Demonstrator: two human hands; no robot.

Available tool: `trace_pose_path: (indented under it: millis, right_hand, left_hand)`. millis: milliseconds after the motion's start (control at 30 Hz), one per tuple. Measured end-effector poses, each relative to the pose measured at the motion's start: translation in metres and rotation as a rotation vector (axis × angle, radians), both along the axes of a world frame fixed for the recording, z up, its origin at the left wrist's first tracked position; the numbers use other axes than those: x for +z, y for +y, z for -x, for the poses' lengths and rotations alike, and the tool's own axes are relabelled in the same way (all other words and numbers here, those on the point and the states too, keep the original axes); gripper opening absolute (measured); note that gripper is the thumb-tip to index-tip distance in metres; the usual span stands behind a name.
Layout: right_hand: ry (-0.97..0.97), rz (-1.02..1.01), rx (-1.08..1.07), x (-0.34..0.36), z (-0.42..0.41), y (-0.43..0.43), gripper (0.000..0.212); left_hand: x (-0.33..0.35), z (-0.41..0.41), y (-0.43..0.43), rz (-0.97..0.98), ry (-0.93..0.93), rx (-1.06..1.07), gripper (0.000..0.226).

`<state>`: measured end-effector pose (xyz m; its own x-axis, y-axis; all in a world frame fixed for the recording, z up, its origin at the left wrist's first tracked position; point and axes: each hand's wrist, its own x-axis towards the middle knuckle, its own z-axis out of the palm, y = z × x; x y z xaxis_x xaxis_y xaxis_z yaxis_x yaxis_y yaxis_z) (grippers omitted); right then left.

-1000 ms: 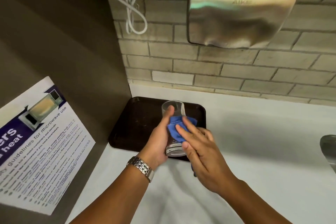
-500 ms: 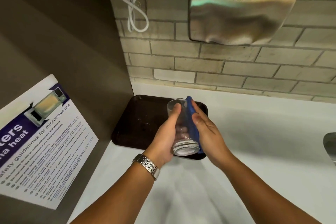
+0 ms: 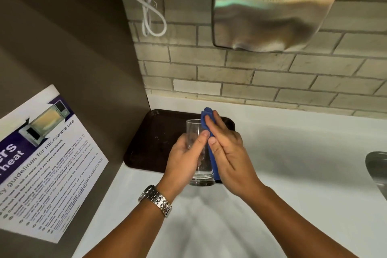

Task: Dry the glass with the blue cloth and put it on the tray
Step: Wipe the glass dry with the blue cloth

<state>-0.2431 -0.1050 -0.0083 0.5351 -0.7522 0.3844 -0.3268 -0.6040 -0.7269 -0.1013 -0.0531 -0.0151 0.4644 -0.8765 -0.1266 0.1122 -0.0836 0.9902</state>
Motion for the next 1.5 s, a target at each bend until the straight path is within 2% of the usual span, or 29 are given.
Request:
trace_pose_path:
  millis: [67, 167, 200, 333, 400, 500, 533, 567, 667, 733, 867, 900, 1067, 1200, 1400, 1433, 1500]
  right_hand:
    - [-0.070, -0.057, 0.010, -0.003, 0.001, -0.006, 0.051]
    - [-0.282, -0.419, 0.013, 0.004, -0.003, -0.011, 0.052]
    - [-0.294, -0.453, 0.003, 0.005, -0.005, -0.008, 0.051]
    - [-0.157, -0.191, -0.056, -0.001, -0.003, 0.009, 0.052]
    - [-0.204, -0.182, -0.026, -0.006, -0.001, 0.007, 0.051]
    - [-0.395, -0.558, 0.018, -0.004, 0.001, 0.003, 0.046]
    - [-0.397, -0.586, 0.022, -0.003, 0.003, 0.006, 0.045]
    - [-0.353, -0.519, 0.016, -0.004, 0.006, 0.009, 0.046]
    - [-0.108, -0.064, 0.004, -0.009, 0.013, 0.021, 0.048]
    - [-0.043, 0.031, 0.049, -0.012, 0.016, 0.019, 0.049]
    - [-0.154, -0.260, -0.042, -0.019, 0.025, 0.006, 0.047]
    - [-0.142, -0.272, -0.048, -0.019, 0.027, 0.006, 0.045]
    - [-0.071, -0.101, 0.047, -0.017, 0.033, 0.012, 0.043]
    - [-0.151, -0.309, -0.018, -0.016, 0.035, 0.004, 0.044]
    - [-0.034, 0.032, 0.033, -0.017, 0.036, 0.011, 0.045]
    - [-0.069, 0.002, 0.023, -0.019, 0.036, 0.009, 0.046]
    - [-0.172, -0.201, -0.028, -0.022, 0.034, 0.006, 0.046]
  left_hand:
    - [0.000, 0.001, 0.000, 0.021, -0.041, 0.010, 0.054]
    - [0.004, 0.003, -0.003, 0.024, -0.075, 0.032, 0.043]
    - [0.006, 0.003, -0.004, 0.023, -0.088, 0.033, 0.046]
    - [0.011, 0.001, -0.005, 0.037, -0.085, 0.035, 0.057]
    - [0.013, 0.002, -0.005, 0.031, -0.091, 0.025, 0.058]
    - [0.013, 0.005, -0.007, -0.003, -0.031, 0.015, 0.062]
    - [0.014, 0.005, -0.008, -0.041, 0.041, 0.001, 0.066]
    - [0.016, 0.005, -0.009, -0.090, 0.162, -0.014, 0.069]
    - [0.020, 0.000, -0.017, -0.194, 0.585, -0.077, 0.077]
    - [0.018, -0.001, -0.021, -0.209, 0.695, -0.141, 0.085]
    - [0.010, 0.004, -0.024, -0.219, 0.659, -0.125, 0.074]
    - [0.009, 0.005, -0.025, -0.227, 0.657, -0.121, 0.072]
    - [0.005, 0.008, -0.030, -0.237, 0.713, -0.162, 0.075]
    - [0.004, 0.011, -0.032, -0.225, 0.693, -0.146, 0.071]
    - [0.010, 0.010, -0.039, -0.257, 0.745, -0.202, 0.080]
    - [0.009, 0.011, -0.040, -0.255, 0.731, -0.201, 0.079]
    - [0.007, 0.011, -0.041, -0.251, 0.693, -0.172, 0.076]
